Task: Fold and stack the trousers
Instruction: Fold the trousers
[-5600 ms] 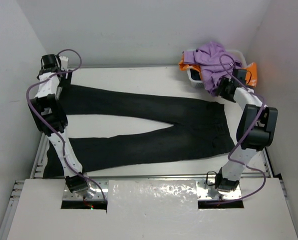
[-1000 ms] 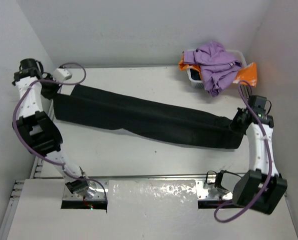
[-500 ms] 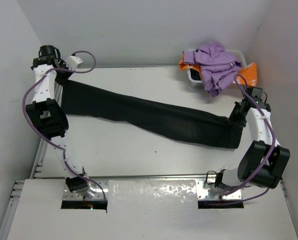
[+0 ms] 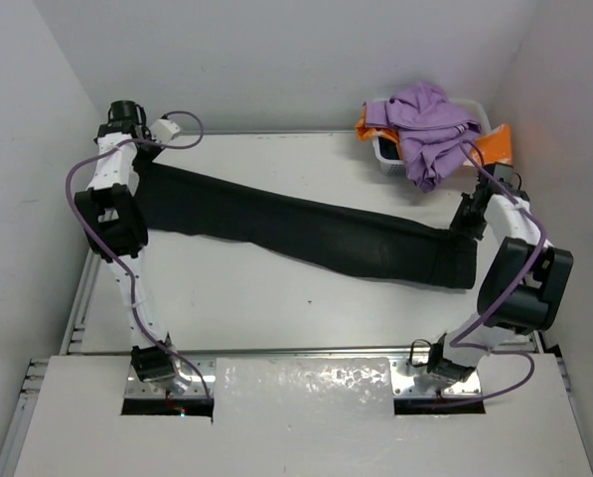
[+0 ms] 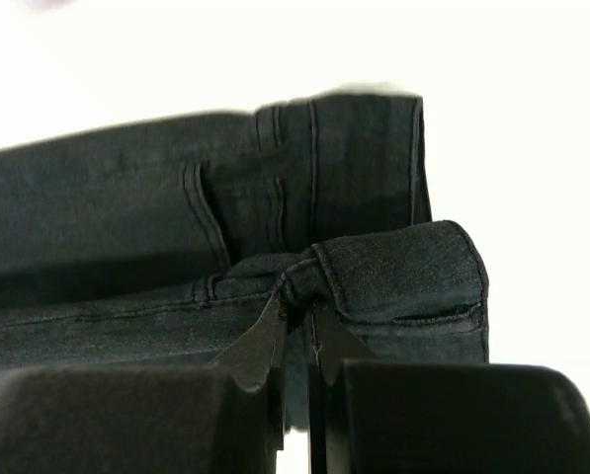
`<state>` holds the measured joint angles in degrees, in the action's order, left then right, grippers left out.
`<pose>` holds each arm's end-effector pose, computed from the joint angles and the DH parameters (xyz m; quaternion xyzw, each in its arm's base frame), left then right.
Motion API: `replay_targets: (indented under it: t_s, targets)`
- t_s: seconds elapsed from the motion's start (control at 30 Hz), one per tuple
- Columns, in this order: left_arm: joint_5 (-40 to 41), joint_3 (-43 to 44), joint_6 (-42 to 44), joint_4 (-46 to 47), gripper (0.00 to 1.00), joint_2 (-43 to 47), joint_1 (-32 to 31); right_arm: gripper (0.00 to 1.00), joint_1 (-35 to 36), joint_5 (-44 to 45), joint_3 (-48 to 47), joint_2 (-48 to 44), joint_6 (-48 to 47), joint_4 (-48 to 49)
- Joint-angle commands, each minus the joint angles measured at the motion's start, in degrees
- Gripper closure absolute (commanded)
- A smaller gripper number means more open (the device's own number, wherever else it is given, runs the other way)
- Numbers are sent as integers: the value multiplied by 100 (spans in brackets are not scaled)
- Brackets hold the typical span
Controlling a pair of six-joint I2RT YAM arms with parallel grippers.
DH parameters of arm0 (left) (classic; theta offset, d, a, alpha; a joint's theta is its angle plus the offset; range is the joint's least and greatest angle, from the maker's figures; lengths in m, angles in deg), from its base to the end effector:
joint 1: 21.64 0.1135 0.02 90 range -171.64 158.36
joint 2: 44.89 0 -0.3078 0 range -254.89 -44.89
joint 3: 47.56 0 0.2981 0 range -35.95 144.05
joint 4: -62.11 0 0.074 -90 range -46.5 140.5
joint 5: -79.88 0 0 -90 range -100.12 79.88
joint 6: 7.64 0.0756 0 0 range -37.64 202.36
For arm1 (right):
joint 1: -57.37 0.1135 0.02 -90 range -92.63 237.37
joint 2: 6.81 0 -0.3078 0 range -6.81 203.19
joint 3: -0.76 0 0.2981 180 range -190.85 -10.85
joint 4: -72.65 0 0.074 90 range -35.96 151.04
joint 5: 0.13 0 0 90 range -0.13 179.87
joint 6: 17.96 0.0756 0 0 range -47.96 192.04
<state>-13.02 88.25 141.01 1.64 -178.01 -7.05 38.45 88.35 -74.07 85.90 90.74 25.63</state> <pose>0.5892 0.1494 0.2257 0.3668 0.8877 0.1460 0.2371 0.3617 -0.1219 0.1940 0.3120 0.9248 0.0125 0.2173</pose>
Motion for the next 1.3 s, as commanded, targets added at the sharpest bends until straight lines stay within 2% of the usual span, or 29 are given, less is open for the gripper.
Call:
replay_targets:
  t_s: [0.0,0.07,0.13,0.17,0.2,0.23,0.3,0.37,0.43,0.53,0.6,0.63,0.67,0.7,0.73,0.77,0.83,0.9,1.0,1.1,1.27]
  targets:
    - [1036,113,-432,1607,100,-56,106,95,-130,846,-375,238,-60,562]
    - [1159,96,-591,1941,100,-196,79,95,-139,881,-542,484,-15,632]
    - [1334,78,-723,2082,95,-293,70,89,-139,968,-691,669,2,633]
    - [1414,60,-767,2230,90,-337,79,82,-139,1013,-883,757,-6,607]
    - [1493,25,-829,2301,73,-407,79,57,-139,1048,-998,940,-24,537]
    - [1650,25,-907,2354,63,-443,79,48,-130,1109,-1095,1029,-102,493]
    - [1957,34,-1048,2477,42,-539,79,36,-130,1180,-1429,1196,-208,379]
    - [2196,156,-1136,2566,33,-592,79,32,-139,1355,-1736,1206,-314,256]
    - [2425,314,-1356,2461,32,-592,88,32,-95,1400,-1956,1040,-358,185]
    - [2119,482,-1786,2050,32,-330,88,34,255,1461,-1835,496,-463,254]
    - [1341,195,-2119,1846,32,170,79,36,607,1768,-1686,188,-603,316]
    - [1075,9,-2208,1758,32,372,70,38,1052,1926,-1511,-92,-683,308]
    - [724,-227,-2226,1714,35,792,62,50,1274,2154,-1387,-225,-649,281]
    - [16,-734,-2131,1652,38,996,18,60,1459,2147,-1221,-366,-552,325]
    - [-174,-1001,-2086,1626,41,1164,-17,70,1757,2069,-801,-611,-247,403]
    - [-289,-1456,-2051,1617,49,1409,-52,86,1847,1946,-562,-726,-79,604]
    - [-501,-1819,-1744,1285,55,1386,-175,100,2127,1752,191,-990,554,912]
    - [-510,-1899,-1769,1064,57,1219,-202,100,2260,1664,860,-1088,966,1133]
    - [-362,-1908,-1962,1132,58,693,-202,100,2261,1445,1285,-931,1188,1406]
    - [-89,-1795,-2357,1396,55,384,-176,100,2252,1312,1094,-281,1119,1310]
    - [464,-1434,-2815,1388,55,-240,-18,100,1629,706,689,695,1075,1265]
